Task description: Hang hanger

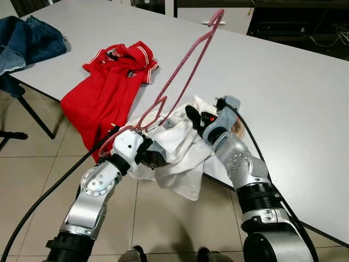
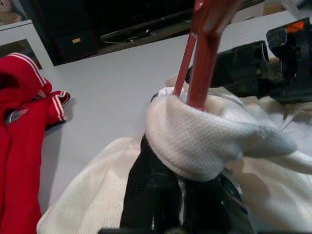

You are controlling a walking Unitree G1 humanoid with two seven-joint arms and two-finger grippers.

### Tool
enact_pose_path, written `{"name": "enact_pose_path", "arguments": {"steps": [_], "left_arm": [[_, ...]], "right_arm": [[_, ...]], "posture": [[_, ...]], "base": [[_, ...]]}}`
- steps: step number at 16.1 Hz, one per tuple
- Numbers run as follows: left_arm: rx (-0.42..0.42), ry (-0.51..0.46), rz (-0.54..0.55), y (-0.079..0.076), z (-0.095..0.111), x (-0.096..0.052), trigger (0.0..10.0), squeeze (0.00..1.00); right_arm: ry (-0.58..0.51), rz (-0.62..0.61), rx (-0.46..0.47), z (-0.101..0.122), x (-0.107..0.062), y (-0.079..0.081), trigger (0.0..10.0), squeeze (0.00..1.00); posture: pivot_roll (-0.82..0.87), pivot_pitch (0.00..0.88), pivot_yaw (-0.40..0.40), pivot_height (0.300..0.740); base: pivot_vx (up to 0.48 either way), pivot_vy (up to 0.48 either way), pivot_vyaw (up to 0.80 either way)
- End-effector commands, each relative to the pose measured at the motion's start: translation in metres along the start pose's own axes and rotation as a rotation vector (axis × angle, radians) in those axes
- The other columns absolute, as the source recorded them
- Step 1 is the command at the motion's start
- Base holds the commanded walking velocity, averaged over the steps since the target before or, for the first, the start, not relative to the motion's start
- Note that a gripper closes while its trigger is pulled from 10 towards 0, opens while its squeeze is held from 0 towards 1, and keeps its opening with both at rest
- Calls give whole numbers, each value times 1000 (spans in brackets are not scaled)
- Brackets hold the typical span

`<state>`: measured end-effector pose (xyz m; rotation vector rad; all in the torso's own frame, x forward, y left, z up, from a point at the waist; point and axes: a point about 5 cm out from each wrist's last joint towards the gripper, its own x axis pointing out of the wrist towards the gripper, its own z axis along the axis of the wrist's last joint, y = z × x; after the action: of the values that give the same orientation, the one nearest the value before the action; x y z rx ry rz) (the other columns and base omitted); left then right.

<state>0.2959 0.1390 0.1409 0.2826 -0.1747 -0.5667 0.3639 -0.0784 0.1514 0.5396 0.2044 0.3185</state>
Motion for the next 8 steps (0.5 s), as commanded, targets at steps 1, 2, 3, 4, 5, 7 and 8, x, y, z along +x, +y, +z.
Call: {"name": "enact_pose_path", "arguments": {"steps": [1, 2, 3, 4, 5, 7, 8], "left_arm": [[-34, 135, -20, -6, -26, -11, 10000, 0], [-34, 135, -21, -6, -26, -10, 10000, 0], [-34, 134, -22, -6, -26, -10, 10000, 0], [-34, 133, -24, -6, -26, -9, 10000, 0], [-34, 132, -27, -7, -25, -9, 10000, 0], [-33, 132, -30, -7, -25, -8, 10000, 0], [-32, 132, -30, -7, -25, -8, 10000, 0]], "right_arm": [[-13, 24, -6, 4, 2, 5, 10000, 431], [-3, 40, 12, 3, 2, 6, 10000, 431], [5, 67, 40, 1, 2, 9, 10000, 431], [5, 95, 80, 1, 1, 13, 10000, 424], [1, 119, 122, 2, 1, 17, 10000, 427], [22, 190, 197, -1, -1, 24, 10000, 424], [44, 210, 207, -4, -2, 26, 10000, 424]], "posture": [[89, 159, 29, 740], [86, 159, 31, 740], [86, 159, 31, 740], [85, 158, 33, 740], [85, 158, 33, 740], [85, 158, 33, 740], [82, 153, 36, 740]], "base": [[0, 0, 0], [0, 0, 0], [0, 0, 0], [0, 0, 0], [0, 0, 0], [0, 0, 0], [0, 0, 0]]}}
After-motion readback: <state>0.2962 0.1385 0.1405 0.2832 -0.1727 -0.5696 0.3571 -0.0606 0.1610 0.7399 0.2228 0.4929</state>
